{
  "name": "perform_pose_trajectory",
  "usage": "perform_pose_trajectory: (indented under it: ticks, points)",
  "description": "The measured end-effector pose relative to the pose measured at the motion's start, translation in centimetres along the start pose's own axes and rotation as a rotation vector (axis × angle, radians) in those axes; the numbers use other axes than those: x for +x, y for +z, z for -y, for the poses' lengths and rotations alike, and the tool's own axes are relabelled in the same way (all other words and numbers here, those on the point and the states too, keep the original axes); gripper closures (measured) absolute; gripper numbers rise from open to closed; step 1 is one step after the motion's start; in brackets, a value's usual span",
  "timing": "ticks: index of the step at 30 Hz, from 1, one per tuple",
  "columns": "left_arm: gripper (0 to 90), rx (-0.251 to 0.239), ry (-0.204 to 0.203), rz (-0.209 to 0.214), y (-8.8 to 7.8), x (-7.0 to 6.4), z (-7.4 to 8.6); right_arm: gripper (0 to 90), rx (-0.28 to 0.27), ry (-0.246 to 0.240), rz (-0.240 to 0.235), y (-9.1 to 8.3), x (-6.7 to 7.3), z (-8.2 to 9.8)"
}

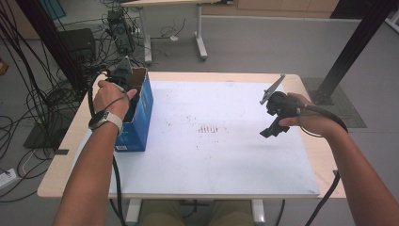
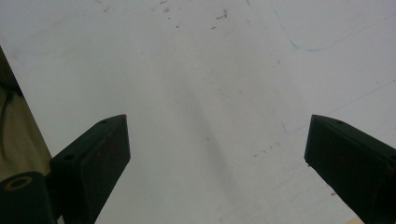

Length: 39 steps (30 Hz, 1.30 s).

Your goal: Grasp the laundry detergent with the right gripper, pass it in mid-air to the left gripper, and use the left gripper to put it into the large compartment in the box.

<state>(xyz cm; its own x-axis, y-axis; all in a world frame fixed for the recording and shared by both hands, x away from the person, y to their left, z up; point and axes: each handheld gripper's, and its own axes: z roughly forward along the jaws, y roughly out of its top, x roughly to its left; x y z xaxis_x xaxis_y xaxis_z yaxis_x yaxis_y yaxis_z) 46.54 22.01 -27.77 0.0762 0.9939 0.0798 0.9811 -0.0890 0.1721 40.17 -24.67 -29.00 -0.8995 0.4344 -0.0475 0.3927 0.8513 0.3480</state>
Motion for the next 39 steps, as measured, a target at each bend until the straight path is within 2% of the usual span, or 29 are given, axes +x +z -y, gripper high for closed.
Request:
perform_pose_trajectory:
  ticks: [16, 39]
  points:
    - [36.7, -0.002, 0.010, 0.000, -0.01, 0.17, 0.09, 6.8, 0.003, 0.000, 0.000, 0.12, 0.13, -0.05]
    - [36.7, -0.004, -0.002, 0.010, 0.04, 0.38, 0.22, 6.8, 0.009, 0.001, -0.001, 0.09, 0.22, 0.07]
